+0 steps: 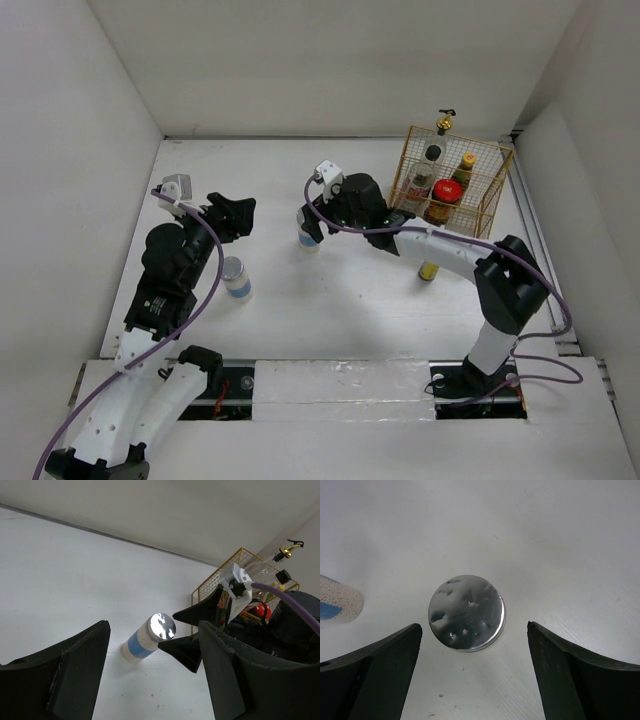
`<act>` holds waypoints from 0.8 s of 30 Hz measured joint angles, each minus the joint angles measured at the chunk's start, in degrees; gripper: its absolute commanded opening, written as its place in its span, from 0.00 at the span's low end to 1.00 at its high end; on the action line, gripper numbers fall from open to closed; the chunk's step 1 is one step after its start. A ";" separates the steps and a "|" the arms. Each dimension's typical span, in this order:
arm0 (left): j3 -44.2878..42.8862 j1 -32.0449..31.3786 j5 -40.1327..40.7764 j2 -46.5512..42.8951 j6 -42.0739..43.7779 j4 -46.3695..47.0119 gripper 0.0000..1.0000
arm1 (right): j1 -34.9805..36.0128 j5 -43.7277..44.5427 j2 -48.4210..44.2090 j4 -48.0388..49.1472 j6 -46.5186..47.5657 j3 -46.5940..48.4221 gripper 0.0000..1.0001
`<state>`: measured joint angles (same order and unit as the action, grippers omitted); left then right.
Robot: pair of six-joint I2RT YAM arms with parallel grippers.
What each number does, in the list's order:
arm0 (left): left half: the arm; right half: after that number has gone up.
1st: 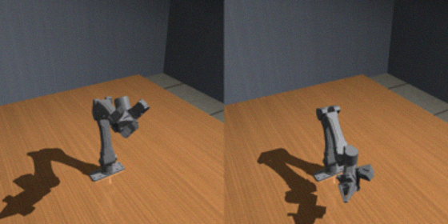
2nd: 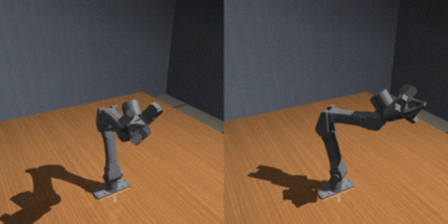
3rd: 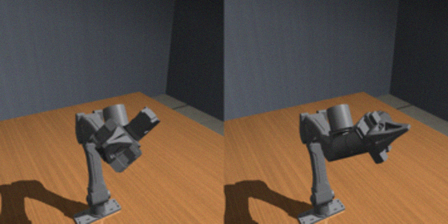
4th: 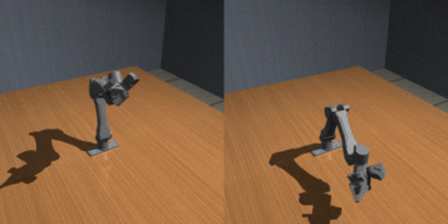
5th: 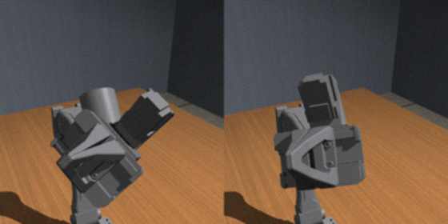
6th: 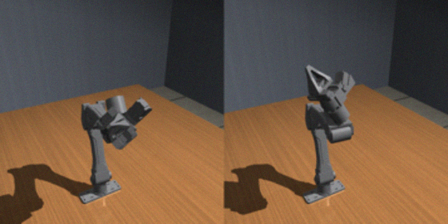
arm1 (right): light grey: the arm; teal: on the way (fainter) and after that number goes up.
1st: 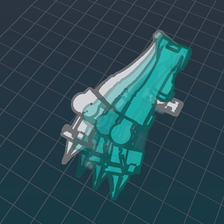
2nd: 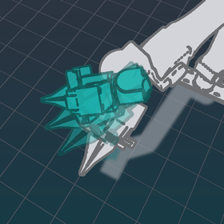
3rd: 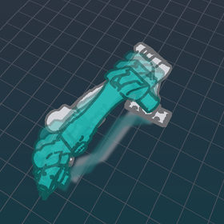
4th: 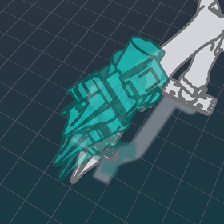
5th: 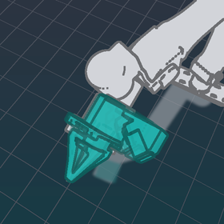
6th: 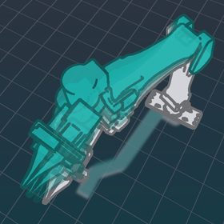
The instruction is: Organize the condiment bottles
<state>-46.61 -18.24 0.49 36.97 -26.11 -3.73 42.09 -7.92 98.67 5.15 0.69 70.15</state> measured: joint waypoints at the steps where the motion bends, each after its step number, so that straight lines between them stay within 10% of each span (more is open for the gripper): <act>1: 0.00 0.00 0.00 0.00 0.00 0.02 0.66 | 0.11 -0.26 0.74 0.00 0.00 0.39 0.92; 10: 0.00 0.00 -0.02 0.00 0.00 0.00 0.66 | 0.55 -1.05 5.57 0.74 -0.35 3.48 0.45; 24: 0.00 0.00 -0.02 0.09 0.00 0.00 0.66 | -2.32 12.07 -35.47 4.59 -2.12 -17.49 0.38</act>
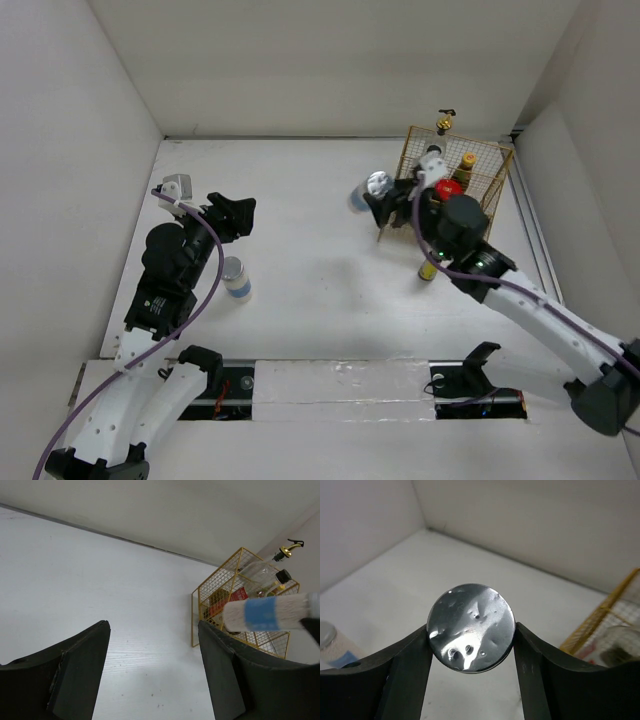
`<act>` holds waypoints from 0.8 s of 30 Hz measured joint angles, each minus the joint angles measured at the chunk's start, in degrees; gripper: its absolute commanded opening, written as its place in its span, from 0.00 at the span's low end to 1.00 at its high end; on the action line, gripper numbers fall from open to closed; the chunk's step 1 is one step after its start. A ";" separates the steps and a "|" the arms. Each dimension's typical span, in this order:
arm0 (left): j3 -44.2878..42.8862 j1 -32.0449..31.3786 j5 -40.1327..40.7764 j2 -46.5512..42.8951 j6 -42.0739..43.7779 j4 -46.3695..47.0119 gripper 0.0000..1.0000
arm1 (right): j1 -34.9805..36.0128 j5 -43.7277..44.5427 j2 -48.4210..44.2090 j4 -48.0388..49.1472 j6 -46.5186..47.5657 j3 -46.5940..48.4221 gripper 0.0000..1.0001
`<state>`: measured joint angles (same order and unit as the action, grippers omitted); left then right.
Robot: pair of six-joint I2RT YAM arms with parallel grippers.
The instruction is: Organize the condiment bottles
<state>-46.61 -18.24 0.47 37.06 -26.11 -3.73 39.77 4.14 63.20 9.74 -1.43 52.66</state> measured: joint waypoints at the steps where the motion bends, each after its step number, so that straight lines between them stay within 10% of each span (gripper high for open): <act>1: 0.00 0.00 -0.04 0.00 0.00 0.00 0.66 | -1.29 0.79 -3.23 0.22 -0.13 -0.52 0.38; 24: 0.00 0.00 -0.24 0.00 0.00 0.00 0.66 | -16.50 4.83 -4.72 -5.44 -4.22 -6.75 0.37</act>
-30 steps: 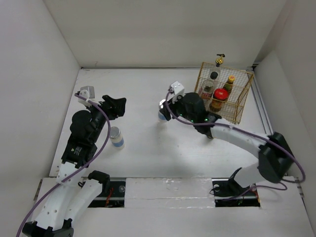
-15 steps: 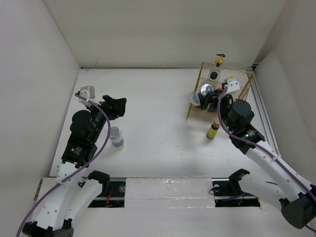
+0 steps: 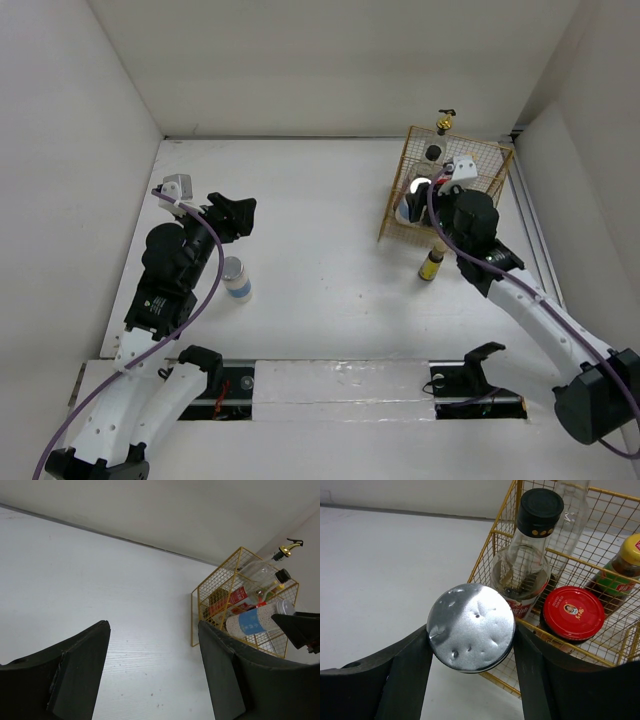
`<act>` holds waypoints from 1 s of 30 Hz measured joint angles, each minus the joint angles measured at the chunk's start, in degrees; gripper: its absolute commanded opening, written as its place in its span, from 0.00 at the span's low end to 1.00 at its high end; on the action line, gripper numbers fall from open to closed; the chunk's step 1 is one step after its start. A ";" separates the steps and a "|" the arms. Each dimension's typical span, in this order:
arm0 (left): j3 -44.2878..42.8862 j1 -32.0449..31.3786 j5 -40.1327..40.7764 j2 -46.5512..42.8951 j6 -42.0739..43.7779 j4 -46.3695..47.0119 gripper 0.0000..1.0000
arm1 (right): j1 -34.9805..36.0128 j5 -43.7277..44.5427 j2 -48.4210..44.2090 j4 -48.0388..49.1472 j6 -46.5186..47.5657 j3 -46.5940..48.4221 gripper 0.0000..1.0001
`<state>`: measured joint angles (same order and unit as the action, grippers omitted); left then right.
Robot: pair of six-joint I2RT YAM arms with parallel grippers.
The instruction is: Organize the condiment bottles
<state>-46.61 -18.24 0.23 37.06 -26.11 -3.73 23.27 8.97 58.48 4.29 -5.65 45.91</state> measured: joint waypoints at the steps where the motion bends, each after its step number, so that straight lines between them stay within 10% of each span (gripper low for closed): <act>1: 0.00 0.00 0.00 0.00 0.00 0.00 0.66 | 0.00 0.02 0.61 0.20 -0.07 0.00 0.37; 20: 0.00 0.00 0.02 0.00 0.00 0.00 0.66 | -0.13 0.31 14.34 3.15 -1.05 0.44 0.49; 30: 0.00 0.00 0.02 0.00 0.00 0.00 0.66 | -0.44 0.39 15.17 3.23 -1.84 1.20 0.79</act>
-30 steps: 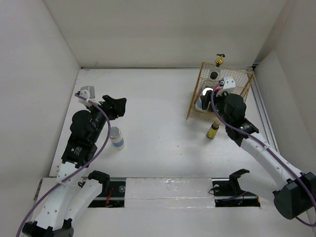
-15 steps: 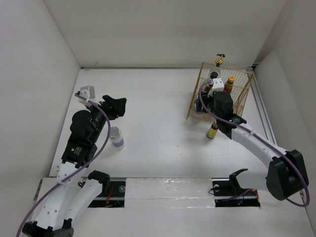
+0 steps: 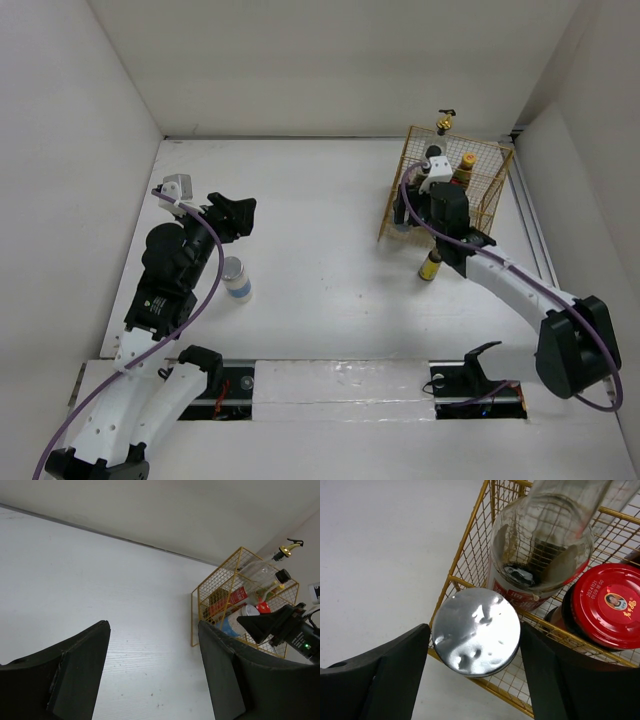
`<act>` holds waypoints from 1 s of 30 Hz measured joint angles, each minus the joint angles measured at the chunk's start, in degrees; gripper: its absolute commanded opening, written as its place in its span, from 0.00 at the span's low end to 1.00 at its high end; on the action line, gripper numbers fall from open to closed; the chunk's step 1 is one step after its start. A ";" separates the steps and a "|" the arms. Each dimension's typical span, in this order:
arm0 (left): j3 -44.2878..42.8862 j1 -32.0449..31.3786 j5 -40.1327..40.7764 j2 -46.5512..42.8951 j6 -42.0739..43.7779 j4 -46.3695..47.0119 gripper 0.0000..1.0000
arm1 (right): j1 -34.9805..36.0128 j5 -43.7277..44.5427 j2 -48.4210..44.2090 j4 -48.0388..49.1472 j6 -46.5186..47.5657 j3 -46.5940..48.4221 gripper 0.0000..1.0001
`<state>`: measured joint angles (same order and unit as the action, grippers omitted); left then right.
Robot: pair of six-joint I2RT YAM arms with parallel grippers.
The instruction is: Organize the condiment bottles
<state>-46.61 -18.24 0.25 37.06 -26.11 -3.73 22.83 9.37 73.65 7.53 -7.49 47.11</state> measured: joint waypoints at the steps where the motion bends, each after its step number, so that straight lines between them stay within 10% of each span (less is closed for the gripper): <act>1: 0.00 0.00 0.00 0.00 0.00 0.00 0.66 | 0.00 0.11 -0.28 -0.31 -0.04 0.00 0.80; 10: 0.02 0.00 0.00 0.66 0.00 0.00 0.66 | 0.39 0.17 -7.89 -1.46 0.42 2.12 0.78; 12: 0.02 0.00 0.09 0.63 0.00 0.00 0.66 | 1.40 0.35 -8.90 -1.16 1.14 2.58 0.64; 14: 0.02 0.00 0.28 0.59 0.00 -0.02 0.64 | 3.23 -0.07 -9.27 -0.61 2.73 2.71 0.27; 18: 0.00 0.00 1.40 0.00 -0.46 -0.28 0.11 | 9.35 -5.42 -5.40 0.61 5.51 3.98 0.08; 21: 0.00 0.00 3.67 -1.73 -0.39 -0.85 0.09 | 15.82 -10.78 1.03 2.25 7.23 5.77 0.49; 24: 0.02 0.00 6.54 -3.78 -0.70 -1.31 0.40 | 22.60 -16.17 8.46 3.45 9.64 8.17 0.81; 26: 0.02 0.00 8.00 -4.90 -0.90 -1.38 0.69 | 26.77 -19.06 13.25 3.58 11.28 10.64 0.89; 30: 0.02 0.00 9.09 -5.53 -1.53 -1.29 0.75 | 32.85 -22.84 22.60 3.69 14.23 17.73 0.93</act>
<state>-46.59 -18.24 9.34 31.53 -27.64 -5.02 55.68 -13.47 96.25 11.22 6.74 64.84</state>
